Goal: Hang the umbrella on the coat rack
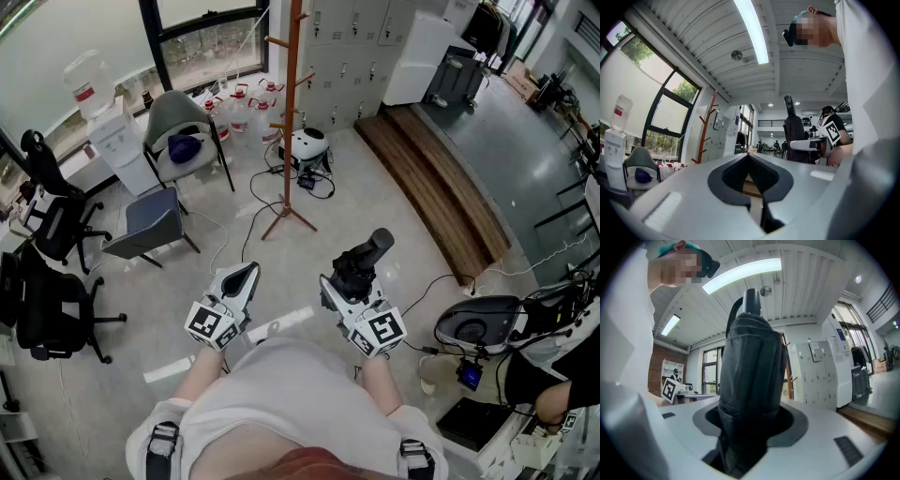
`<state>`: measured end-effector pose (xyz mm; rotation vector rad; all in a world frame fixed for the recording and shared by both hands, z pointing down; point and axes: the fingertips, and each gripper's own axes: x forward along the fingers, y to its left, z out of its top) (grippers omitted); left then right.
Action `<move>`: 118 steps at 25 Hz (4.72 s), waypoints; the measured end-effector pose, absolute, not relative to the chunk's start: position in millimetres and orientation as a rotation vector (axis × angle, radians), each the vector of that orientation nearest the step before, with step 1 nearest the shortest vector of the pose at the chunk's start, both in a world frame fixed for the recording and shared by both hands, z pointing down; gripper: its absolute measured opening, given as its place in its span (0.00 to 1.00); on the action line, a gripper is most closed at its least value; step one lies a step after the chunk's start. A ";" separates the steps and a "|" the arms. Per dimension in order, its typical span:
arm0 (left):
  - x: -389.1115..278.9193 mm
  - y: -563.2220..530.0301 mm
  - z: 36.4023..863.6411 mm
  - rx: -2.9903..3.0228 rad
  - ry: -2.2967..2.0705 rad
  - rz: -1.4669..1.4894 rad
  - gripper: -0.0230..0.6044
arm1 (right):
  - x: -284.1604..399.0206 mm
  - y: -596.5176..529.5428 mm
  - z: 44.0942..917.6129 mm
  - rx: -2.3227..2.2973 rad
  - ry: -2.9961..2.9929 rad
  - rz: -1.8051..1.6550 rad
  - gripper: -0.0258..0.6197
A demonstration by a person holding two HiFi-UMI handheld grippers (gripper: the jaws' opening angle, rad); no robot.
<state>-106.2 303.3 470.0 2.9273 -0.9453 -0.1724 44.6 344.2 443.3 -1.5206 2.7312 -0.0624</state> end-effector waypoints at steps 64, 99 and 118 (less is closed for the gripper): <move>-43.5 -62.3 472.9 2.887 -1.082 -0.137 0.05 | 104.4 -33.8 477.8 -1.398 2.811 -0.161 0.41; -60.4 -195.0 487.5 2.864 -0.975 -0.095 0.05 | 102.7 -168.0 547.7 -1.617 2.833 -0.326 0.41; -81.8 -183.7 498.3 2.824 -1.035 -0.050 0.05 | 109.6 -202.7 637.3 -1.693 2.842 -0.576 0.41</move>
